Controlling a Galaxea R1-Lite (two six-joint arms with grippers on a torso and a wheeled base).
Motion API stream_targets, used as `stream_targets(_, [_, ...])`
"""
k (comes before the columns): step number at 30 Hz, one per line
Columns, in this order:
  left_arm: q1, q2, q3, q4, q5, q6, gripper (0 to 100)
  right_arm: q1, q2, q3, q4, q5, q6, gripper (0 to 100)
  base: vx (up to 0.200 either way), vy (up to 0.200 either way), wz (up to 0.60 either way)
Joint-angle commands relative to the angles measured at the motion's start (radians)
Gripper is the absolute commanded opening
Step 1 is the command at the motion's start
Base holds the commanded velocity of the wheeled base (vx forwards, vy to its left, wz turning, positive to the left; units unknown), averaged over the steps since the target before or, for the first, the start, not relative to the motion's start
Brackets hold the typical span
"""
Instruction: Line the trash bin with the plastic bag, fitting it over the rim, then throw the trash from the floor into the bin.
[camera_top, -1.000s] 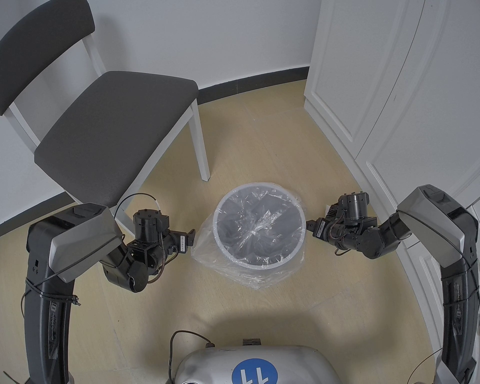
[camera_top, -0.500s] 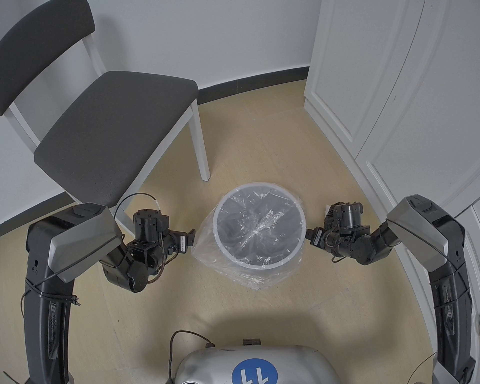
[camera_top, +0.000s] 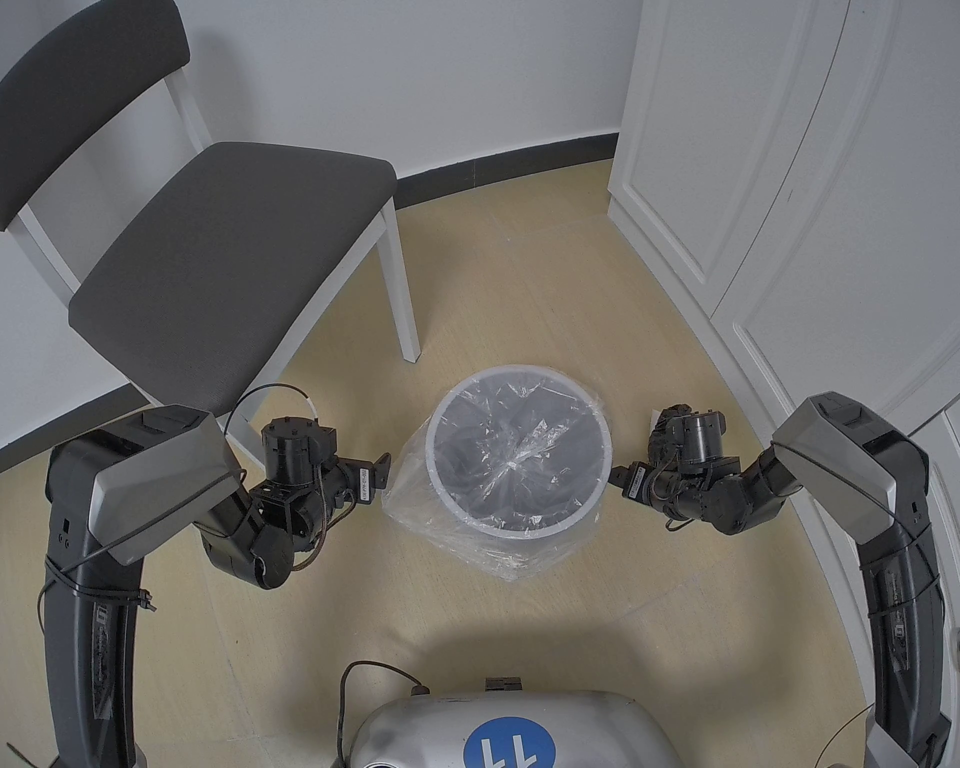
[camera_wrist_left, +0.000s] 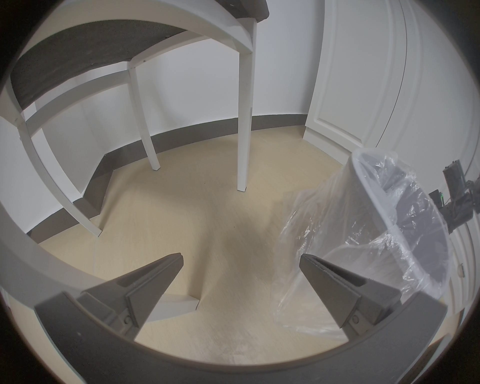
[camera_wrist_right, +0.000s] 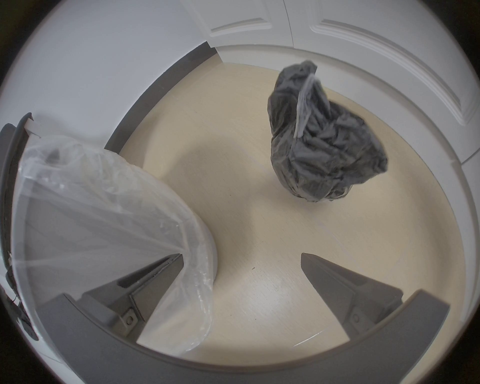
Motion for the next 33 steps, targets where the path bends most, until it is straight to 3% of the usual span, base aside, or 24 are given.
stream_targets(1, [-0.005, -0.035, 0.037, -0.013, 0.000, 0.002, 100, 0.005, -0.092, 0.058, -0.001, 0.000, -0.029, 100, 0.000, 0.000, 0.00])
stream_targets(9, [0.004, -0.117, 0.152, -0.047, -0.035, 0.003, 100, -0.037, -0.183, 0.211, -0.001, 0.021, -0.223, 100, 0.000, 0.000, 0.00])
stream_targets(15, [-0.022, -0.114, 0.326, -0.222, -0.053, 0.011, 100, -0.092, -0.256, 0.263, -0.018, 0.020, -0.358, 100, 0.000, 0.000, 0.00])
stream_targets(20, [-0.074, -0.127, 0.409, -0.228, -0.067, 0.034, 100, -0.150, -0.313, 0.280, -0.084, 0.023, -0.375, 100, 0.000, 0.000, 0.00])
stream_targets(33, [-0.096, 0.072, 0.326, -0.217, -0.095, 0.152, 100, -0.236, -0.449, 0.309, -0.173, 0.023, -0.374, 100, 0.000, 0.000, 0.00])
